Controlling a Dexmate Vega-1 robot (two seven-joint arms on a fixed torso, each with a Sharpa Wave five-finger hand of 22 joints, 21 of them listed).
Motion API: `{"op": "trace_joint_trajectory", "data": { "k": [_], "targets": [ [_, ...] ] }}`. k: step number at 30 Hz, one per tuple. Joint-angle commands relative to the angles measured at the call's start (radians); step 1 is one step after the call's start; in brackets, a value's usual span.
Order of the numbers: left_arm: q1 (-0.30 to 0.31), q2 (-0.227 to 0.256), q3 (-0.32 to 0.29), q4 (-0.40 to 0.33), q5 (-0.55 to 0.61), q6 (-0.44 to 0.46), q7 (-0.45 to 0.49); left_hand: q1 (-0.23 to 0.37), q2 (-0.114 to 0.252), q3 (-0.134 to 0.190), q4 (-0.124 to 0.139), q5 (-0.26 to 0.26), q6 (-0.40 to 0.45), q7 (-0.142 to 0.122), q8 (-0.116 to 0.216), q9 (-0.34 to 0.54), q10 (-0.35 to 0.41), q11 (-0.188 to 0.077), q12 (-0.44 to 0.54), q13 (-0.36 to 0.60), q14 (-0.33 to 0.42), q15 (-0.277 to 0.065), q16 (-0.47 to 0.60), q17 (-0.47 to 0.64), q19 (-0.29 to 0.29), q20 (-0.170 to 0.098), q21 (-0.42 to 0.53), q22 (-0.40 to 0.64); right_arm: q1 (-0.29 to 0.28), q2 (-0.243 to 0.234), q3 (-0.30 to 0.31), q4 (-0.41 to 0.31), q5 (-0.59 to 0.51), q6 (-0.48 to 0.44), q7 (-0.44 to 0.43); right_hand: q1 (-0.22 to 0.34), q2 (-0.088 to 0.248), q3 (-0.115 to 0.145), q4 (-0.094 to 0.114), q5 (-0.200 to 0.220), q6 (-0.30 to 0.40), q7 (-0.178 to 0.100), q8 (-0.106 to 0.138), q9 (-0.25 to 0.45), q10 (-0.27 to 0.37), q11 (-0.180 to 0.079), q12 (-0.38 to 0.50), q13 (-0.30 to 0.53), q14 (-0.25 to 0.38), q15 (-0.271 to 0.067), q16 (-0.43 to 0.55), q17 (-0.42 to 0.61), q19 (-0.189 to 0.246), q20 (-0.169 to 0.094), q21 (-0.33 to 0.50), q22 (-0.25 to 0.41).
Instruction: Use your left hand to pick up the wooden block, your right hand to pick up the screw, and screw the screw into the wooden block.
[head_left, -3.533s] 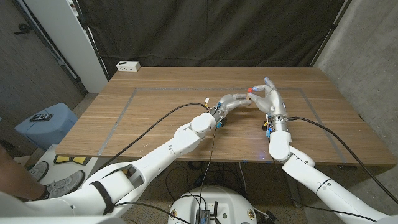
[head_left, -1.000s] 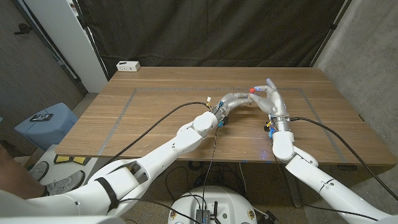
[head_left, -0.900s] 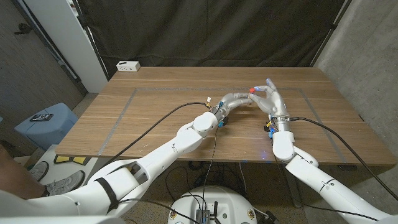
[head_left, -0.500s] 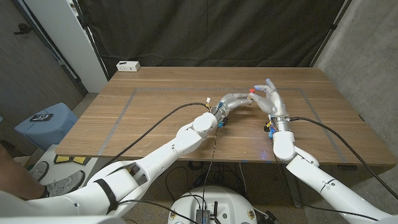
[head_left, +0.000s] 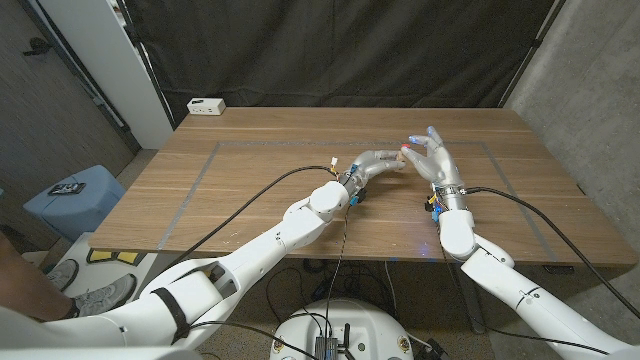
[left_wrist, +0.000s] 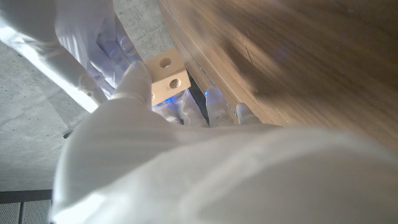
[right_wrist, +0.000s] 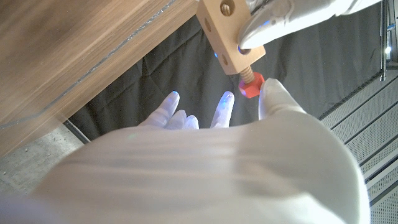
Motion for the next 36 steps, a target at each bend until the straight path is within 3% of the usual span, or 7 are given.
{"op": "trace_joint_trajectory", "data": {
  "k": [1, 18, 21, 29, 36],
  "targets": [
    [-0.005, -0.003, -0.004, 0.008, -0.010, 0.001, -0.006, 0.014, -0.003, 0.005, -0.003, 0.004, 0.008, -0.006, 0.006, 0.006, 0.008, 0.000, 0.004, 0.002, -0.002, -0.073, -0.002, 0.001, -0.002, 0.000, 0.004, 0.004, 0.005, -0.002, 0.002, 0.009, 0.014, 0.017, 0.019, -0.021, 0.007, -0.003, 0.007, 0.007, -0.010, 0.002, -0.007, 0.001, -0.009, 0.008, 0.005, 0.004, -0.009, 0.004, -0.003, 0.002, -0.014, 0.006, -0.001, 0.003],
    [-0.001, -0.001, -0.006, 0.005, -0.016, 0.006, -0.005, 0.008, -0.006, 0.001, 0.006, 0.002, 0.005, -0.008, 0.005, 0.006, 0.008, 0.000, 0.004, 0.003, -0.003, -0.073, -0.001, 0.002, -0.002, 0.000, 0.005, 0.004, -0.003, -0.015, 0.013, -0.009, 0.030, 0.037, 0.049, -0.071, -0.011, -0.028, 0.013, 0.005, -0.046, 0.014, -0.037, -0.007, -0.041, 0.017, 0.003, 0.003, -0.040, 0.016, -0.007, -0.001, -0.048, 0.027, -0.003, 0.004],
    [0.000, 0.000, -0.006, 0.004, -0.017, 0.008, -0.006, 0.019, -0.004, 0.005, 0.002, 0.003, 0.006, -0.009, 0.005, 0.006, 0.007, 0.000, 0.003, 0.003, -0.005, -0.074, -0.001, 0.002, -0.002, 0.000, 0.005, 0.004, -0.006, -0.022, 0.017, -0.019, 0.033, 0.034, 0.060, -0.093, -0.001, -0.031, 0.023, 0.007, -0.059, 0.027, -0.046, -0.007, -0.048, 0.022, 0.004, 0.003, -0.050, 0.026, -0.007, 0.000, -0.055, 0.031, -0.002, 0.004],
    [-0.003, 0.000, -0.007, 0.006, -0.016, 0.004, -0.006, 0.023, -0.003, 0.006, 0.003, 0.002, 0.005, -0.012, 0.005, 0.006, 0.006, -0.001, 0.003, 0.003, -0.007, -0.073, -0.001, 0.002, -0.004, 0.001, 0.004, 0.004, -0.018, -0.047, 0.030, -0.065, 0.041, 0.006, 0.095, -0.111, 0.005, -0.036, 0.029, 0.011, -0.072, 0.029, -0.057, -0.008, -0.058, 0.029, 0.004, 0.003, -0.064, 0.033, -0.009, 0.000, -0.067, 0.034, -0.003, 0.004],
    [-0.007, -0.001, -0.008, 0.013, -0.020, 0.003, -0.012, 0.054, 0.001, 0.018, -0.008, 0.004, 0.005, -0.017, 0.005, 0.006, 0.005, -0.002, 0.002, 0.003, -0.013, -0.076, -0.004, 0.000, -0.006, 0.002, 0.004, 0.004, -0.028, -0.075, 0.043, -0.112, 0.052, -0.039, 0.132, -0.153, 0.031, -0.042, 0.050, 0.023, -0.084, 0.034, -0.070, -0.007, -0.067, 0.043, 0.007, 0.003, -0.074, 0.045, -0.005, 0.001, -0.077, 0.034, 0.000, 0.004]
  ]
}}
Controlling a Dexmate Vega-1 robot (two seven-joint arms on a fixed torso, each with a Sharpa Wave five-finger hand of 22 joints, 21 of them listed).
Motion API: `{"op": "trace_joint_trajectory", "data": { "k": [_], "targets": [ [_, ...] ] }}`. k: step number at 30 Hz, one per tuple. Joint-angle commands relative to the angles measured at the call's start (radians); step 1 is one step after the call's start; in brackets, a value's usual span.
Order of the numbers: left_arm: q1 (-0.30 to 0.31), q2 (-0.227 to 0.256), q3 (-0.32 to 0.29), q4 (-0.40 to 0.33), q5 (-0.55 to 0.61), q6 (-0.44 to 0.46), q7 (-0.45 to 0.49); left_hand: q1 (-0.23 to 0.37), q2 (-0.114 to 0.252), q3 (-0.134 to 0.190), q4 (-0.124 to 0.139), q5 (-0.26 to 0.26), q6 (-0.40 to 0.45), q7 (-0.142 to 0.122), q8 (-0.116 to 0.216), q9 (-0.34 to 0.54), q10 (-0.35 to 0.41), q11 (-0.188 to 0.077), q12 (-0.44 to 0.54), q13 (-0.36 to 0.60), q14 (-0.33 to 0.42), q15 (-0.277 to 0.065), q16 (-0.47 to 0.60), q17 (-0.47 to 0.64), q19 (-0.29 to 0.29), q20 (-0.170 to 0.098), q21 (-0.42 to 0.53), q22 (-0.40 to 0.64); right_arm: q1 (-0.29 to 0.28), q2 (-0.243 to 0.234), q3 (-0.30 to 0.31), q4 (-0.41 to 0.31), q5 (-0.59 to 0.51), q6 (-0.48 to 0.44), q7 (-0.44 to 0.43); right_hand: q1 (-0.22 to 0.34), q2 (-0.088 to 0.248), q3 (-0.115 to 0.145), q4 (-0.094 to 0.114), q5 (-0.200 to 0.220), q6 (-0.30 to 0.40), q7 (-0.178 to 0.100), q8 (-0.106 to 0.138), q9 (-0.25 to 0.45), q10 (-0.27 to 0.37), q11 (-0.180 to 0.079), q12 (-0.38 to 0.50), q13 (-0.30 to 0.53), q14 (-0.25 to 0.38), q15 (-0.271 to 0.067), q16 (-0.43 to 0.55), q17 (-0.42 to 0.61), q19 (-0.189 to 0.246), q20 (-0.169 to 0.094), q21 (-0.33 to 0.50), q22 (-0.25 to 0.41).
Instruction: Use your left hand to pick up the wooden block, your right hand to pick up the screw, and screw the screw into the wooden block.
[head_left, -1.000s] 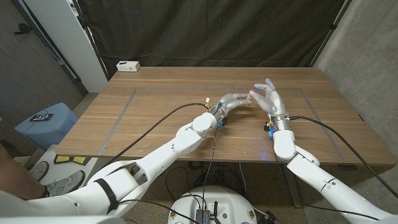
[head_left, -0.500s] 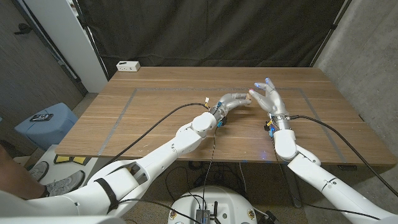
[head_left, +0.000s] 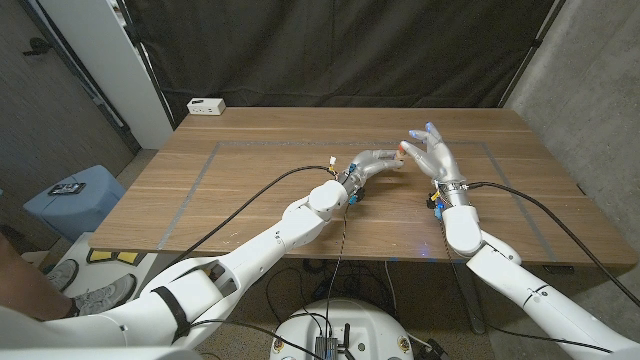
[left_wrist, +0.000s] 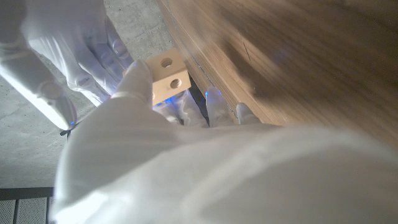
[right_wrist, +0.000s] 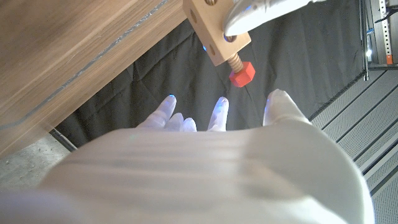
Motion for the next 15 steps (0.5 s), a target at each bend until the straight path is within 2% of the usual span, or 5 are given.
{"op": "trace_joint_trajectory", "data": {
  "k": [1, 4, 7, 15],
  "targets": [
    [-0.005, 0.001, -0.002, 0.007, -0.004, -0.001, -0.008, 0.023, 0.003, 0.013, -0.002, 0.006, 0.004, -0.010, 0.007, 0.006, 0.009, -0.005, 0.010, 0.003, -0.006, -0.076, -0.004, 0.000, -0.006, 0.002, 0.004, 0.004, -0.017, -0.042, 0.020, -0.072, 0.017, -0.065, 0.062, -0.025, 0.013, 0.001, 0.018, 0.012, -0.012, 0.002, -0.009, 0.002, -0.012, 0.010, 0.006, 0.003, -0.013, 0.008, 0.004, 0.003, -0.006, 0.005, 0.000, 0.004],
    [-0.008, 0.000, -0.002, 0.011, -0.006, -0.002, -0.011, 0.028, 0.003, 0.016, -0.002, 0.006, 0.005, -0.010, 0.007, 0.006, 0.009, -0.005, 0.010, 0.004, -0.009, -0.079, -0.006, 0.000, -0.007, 0.002, 0.004, 0.004, -0.019, -0.060, 0.024, -0.091, 0.022, -0.082, 0.085, -0.038, 0.023, 0.000, 0.025, 0.017, -0.016, 0.004, -0.014, 0.001, -0.020, 0.015, 0.005, 0.003, -0.020, 0.015, 0.003, 0.004, -0.009, 0.008, 0.001, 0.004],
    [-0.011, 0.000, -0.002, 0.016, -0.007, -0.004, -0.015, 0.028, 0.005, 0.016, 0.000, 0.006, 0.004, -0.010, 0.007, 0.006, 0.008, -0.005, 0.009, 0.004, -0.010, -0.078, -0.006, 0.000, -0.007, 0.002, 0.004, 0.004, -0.020, -0.078, 0.029, -0.114, 0.026, -0.106, 0.108, -0.040, 0.026, 0.000, 0.024, 0.019, -0.017, 0.003, -0.017, 0.001, -0.024, 0.010, 0.005, 0.003, -0.024, 0.015, 0.002, 0.003, -0.012, 0.010, 0.000, 0.004],
    [-0.023, -0.004, -0.002, 0.034, -0.010, -0.011, -0.028, 0.037, 0.004, 0.020, 0.000, 0.006, 0.004, -0.011, 0.008, 0.006, 0.009, -0.006, 0.010, 0.004, -0.009, -0.078, -0.006, -0.001, -0.007, 0.003, 0.004, 0.004, -0.022, -0.128, 0.043, -0.169, 0.035, -0.164, 0.164, -0.046, 0.033, 0.000, 0.024, 0.026, -0.025, 0.001, -0.025, -0.001, -0.032, 0.018, 0.005, 0.003, -0.030, 0.024, 0.002, 0.002, -0.018, 0.015, 0.000, 0.004]
  ]
}}
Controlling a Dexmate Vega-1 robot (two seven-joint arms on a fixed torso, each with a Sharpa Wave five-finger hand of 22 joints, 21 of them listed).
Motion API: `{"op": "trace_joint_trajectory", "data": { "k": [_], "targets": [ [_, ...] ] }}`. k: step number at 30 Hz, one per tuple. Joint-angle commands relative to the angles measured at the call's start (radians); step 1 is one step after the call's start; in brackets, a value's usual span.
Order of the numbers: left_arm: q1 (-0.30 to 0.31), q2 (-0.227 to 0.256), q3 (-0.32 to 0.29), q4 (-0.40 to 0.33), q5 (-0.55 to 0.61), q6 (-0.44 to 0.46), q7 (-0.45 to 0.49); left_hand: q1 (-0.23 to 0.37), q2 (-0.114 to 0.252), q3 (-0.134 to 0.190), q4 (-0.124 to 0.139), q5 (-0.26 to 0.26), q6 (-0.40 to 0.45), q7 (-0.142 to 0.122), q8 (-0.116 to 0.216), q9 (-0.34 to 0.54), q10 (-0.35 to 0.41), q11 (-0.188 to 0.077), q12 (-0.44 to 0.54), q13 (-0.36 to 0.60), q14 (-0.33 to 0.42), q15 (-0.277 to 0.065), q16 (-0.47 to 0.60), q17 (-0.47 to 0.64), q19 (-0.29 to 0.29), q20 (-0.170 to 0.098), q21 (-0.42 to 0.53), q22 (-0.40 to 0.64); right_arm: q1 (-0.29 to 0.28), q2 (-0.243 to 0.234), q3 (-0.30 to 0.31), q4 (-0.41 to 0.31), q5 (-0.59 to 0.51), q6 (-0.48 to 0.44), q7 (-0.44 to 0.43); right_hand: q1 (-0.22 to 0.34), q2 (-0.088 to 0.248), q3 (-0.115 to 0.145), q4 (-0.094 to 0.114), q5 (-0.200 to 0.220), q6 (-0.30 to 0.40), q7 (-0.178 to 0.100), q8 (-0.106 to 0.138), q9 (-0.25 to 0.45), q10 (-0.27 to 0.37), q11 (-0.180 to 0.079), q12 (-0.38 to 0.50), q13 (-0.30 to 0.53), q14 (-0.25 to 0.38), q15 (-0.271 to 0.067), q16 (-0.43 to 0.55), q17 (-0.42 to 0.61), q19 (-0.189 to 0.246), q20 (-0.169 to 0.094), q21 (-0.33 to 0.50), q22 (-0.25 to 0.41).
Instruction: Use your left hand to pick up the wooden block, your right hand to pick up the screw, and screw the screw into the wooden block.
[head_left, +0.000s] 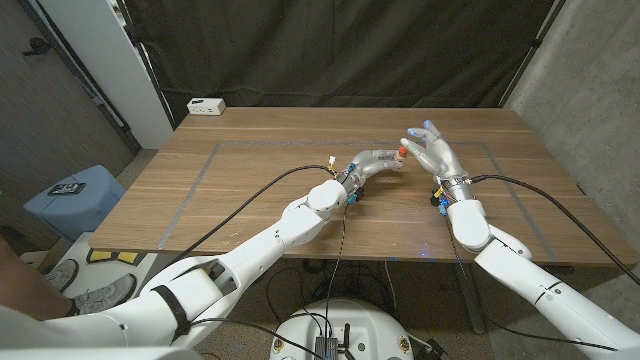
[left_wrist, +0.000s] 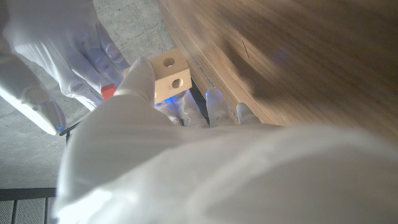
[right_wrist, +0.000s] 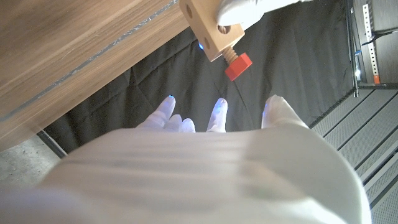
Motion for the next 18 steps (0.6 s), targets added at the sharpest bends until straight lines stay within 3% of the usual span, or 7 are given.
{"op": "trace_joint_trajectory", "data": {
  "k": [1, 18],
  "targets": [
    [-0.016, -0.006, -0.002, 0.027, -0.007, -0.013, -0.019, 0.016, -0.005, 0.011, 0.002, 0.004, 0.004, -0.011, 0.008, 0.000, 0.007, -0.004, 0.007, 0.004, -0.003, -0.074, -0.002, 0.000, -0.007, 0.003, 0.004, 0.004, -0.006, -0.071, 0.020, -0.083, 0.011, -0.089, 0.085, -0.013, 0.004, 0.003, 0.005, 0.010, -0.006, -0.003, -0.005, -0.001, -0.009, 0.007, 0.005, 0.003, -0.010, 0.006, 0.002, 0.001, -0.006, 0.003, 0.000, 0.004],
    [-0.016, -0.007, -0.009, 0.034, -0.022, -0.015, -0.030, 0.012, -0.005, 0.013, 0.010, 0.002, 0.006, -0.010, 0.009, 0.000, 0.009, -0.004, 0.008, 0.005, -0.002, -0.073, -0.001, 0.001, -0.008, 0.001, 0.004, 0.004, -0.007, -0.192, 0.047, -0.220, 0.021, -0.260, 0.209, -0.018, 0.000, -0.001, -0.004, 0.023, -0.003, -0.009, -0.013, -0.003, -0.014, 0.011, 0.008, 0.002, -0.015, 0.013, 0.003, -0.002, -0.016, 0.018, 0.001, 0.004]
  ]
}}
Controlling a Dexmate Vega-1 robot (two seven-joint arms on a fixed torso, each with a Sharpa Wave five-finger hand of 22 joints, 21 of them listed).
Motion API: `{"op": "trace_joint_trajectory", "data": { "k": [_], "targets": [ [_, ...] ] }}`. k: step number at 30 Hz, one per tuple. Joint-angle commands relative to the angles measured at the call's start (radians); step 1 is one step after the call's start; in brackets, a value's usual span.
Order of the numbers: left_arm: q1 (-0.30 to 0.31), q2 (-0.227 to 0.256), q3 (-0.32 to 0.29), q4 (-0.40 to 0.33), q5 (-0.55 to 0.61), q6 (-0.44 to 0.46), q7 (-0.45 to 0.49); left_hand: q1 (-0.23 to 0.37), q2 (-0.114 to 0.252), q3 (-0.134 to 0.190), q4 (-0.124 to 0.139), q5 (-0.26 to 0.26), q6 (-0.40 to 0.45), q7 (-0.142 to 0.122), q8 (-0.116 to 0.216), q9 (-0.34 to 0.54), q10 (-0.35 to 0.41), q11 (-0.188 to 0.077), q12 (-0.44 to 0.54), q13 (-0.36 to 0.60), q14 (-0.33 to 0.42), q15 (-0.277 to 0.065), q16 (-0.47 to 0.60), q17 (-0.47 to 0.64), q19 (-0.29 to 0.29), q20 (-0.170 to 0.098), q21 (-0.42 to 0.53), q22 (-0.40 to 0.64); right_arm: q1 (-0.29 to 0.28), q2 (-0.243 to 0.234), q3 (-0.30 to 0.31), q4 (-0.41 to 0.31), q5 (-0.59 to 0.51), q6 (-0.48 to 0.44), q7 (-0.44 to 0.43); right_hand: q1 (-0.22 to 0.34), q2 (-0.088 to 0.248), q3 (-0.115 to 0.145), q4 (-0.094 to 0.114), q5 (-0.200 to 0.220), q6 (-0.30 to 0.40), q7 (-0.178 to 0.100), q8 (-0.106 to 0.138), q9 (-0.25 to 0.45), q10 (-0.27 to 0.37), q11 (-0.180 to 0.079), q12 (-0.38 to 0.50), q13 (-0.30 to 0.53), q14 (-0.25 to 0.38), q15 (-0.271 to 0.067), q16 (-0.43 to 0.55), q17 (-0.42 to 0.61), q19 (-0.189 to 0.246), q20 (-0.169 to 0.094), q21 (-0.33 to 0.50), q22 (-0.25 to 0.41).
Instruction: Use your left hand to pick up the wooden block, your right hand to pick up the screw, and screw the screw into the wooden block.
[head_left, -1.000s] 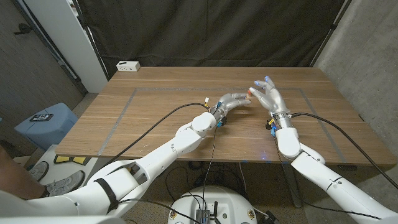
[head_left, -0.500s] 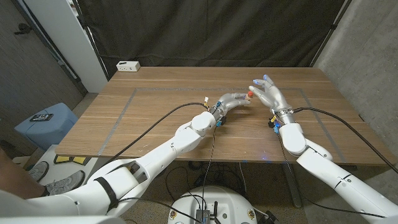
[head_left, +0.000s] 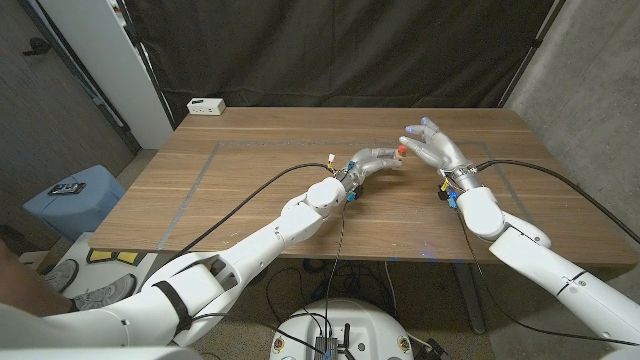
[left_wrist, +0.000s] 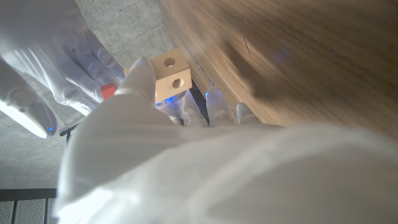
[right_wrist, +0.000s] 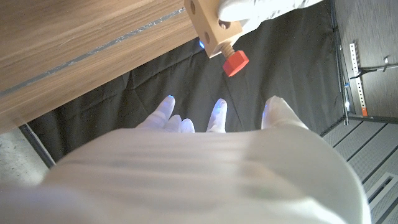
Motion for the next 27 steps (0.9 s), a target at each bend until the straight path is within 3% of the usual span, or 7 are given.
{"op": "trace_joint_trajectory", "data": {
  "k": [1, 27],
  "targets": [
    [0.002, -0.001, -0.007, 0.002, -0.014, 0.001, -0.007, 0.004, 0.000, 0.006, 0.002, 0.003, 0.000, -0.005, 0.004, 0.002, 0.009, -0.004, 0.007, 0.004, -0.001, -0.071, -0.001, 0.001, -0.004, 0.004, 0.004, 0.004, 0.001, -0.089, 0.017, -0.095, 0.006, -0.121, 0.096, -0.009, -0.003, -0.001, -0.005, 0.009, 0.001, -0.006, -0.006, 0.002, -0.011, 0.006, 0.003, 0.002, -0.011, 0.008, 0.003, 0.000, -0.003, 0.006, 0.001, 0.004],
    [0.016, 0.017, -0.005, -0.040, -0.017, 0.029, -0.008, -0.002, -0.001, 0.007, 0.008, 0.002, -0.002, -0.004, 0.003, 0.002, 0.010, -0.004, 0.008, 0.005, 0.002, -0.065, -0.001, 0.001, -0.004, 0.004, 0.005, 0.004, 0.005, -0.248, 0.031, -0.276, -0.040, -0.342, 0.213, 0.005, -0.025, -0.001, -0.036, 0.032, 0.002, -0.015, -0.017, 0.000, -0.025, 0.005, 0.004, 0.002, -0.019, 0.017, 0.001, -0.006, -0.011, 0.023, 0.002, 0.004]
  ]
}}
